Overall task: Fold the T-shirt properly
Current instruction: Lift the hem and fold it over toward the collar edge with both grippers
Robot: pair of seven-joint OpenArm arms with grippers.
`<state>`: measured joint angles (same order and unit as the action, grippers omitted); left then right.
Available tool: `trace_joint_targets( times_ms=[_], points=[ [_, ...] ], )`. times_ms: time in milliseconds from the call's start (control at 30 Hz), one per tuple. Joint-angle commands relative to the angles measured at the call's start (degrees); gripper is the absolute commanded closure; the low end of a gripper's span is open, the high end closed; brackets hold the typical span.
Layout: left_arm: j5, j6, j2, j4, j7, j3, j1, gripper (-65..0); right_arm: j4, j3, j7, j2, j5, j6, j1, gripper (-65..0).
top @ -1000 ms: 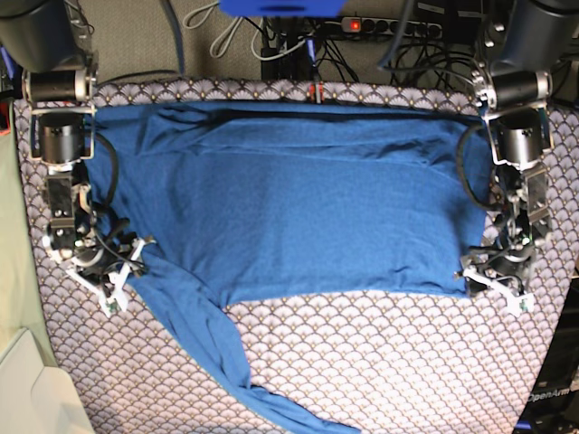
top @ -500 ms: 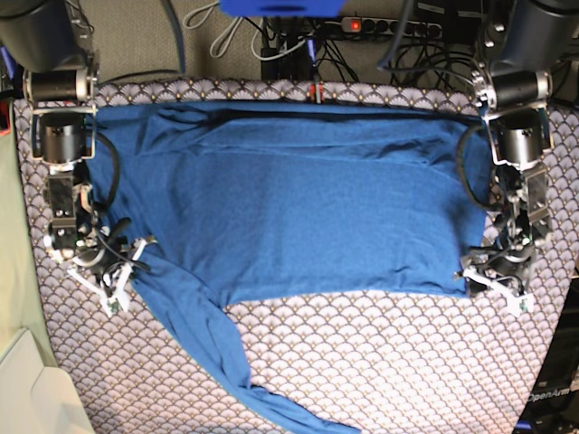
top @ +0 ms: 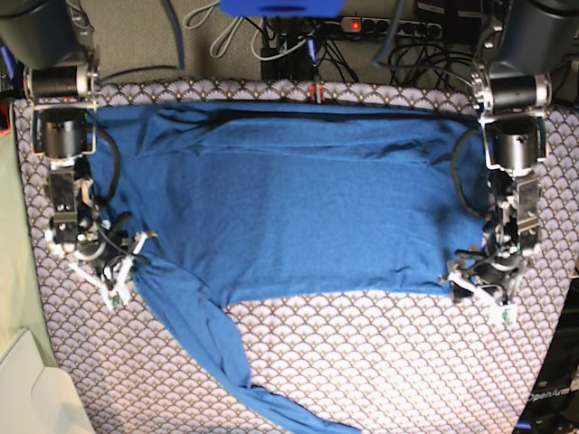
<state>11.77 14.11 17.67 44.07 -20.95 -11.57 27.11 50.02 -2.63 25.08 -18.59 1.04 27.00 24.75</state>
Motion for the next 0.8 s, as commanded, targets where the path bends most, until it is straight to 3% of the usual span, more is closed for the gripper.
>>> trace_joint_targets(
  times_ms=[0,233,400,767],
  points=[
    [0.32,0.0,0.66,0.89,1.3,-0.43,1.85,-38.9,0.84,0.22,-1.04,-0.71,-0.64,-0.41,1.66,0.0],
    [0.32,0.0,0.13,0.8,1.48,-0.34,1.85,-38.9,0.84,0.22,-1.04,-0.71,-0.64,-0.41,1.49,0.0],
    [0.32,-0.09,-0.22,-3.59,6.49,-0.25,2.56,-38.9,0.84,0.22,-1.04,-0.18,-0.64,-0.41,1.49,0.0],
    [0.32,-0.09,-0.13,-12.65,11.59,-0.08,3.96,-38.8,0.84,0.13,-1.04,-0.18,-0.64,-0.41,1.49,0.0]
  ],
)
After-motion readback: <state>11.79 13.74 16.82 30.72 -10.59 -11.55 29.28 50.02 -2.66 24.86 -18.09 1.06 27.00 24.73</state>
